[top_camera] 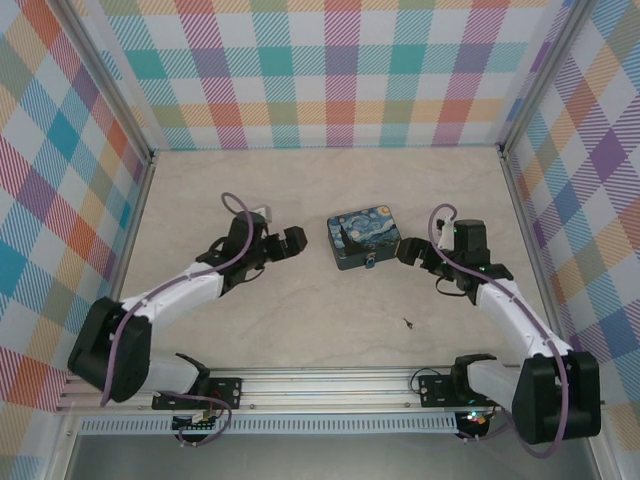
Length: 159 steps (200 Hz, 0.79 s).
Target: Unlock the padlock with the key
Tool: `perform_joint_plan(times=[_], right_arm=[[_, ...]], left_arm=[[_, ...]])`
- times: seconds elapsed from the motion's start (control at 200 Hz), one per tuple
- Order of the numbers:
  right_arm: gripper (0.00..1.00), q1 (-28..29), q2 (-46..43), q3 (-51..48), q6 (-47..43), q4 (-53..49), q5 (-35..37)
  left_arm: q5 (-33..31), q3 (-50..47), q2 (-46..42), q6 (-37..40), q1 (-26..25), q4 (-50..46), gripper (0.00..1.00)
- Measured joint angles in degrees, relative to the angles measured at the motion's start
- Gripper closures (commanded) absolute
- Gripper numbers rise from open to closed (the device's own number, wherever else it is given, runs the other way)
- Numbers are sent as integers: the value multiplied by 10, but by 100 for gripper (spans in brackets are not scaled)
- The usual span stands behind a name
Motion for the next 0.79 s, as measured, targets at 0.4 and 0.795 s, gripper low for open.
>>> perform_joint_plan(times=[0.4,0.795], right_arm=[[0,12,218,134,-11,60,-20],[0,84,286,181,-12,70,-55]], left_arm=[[28,70,106,-39,-41,34,0],[-47,80,58,22,-41,-37,0]])
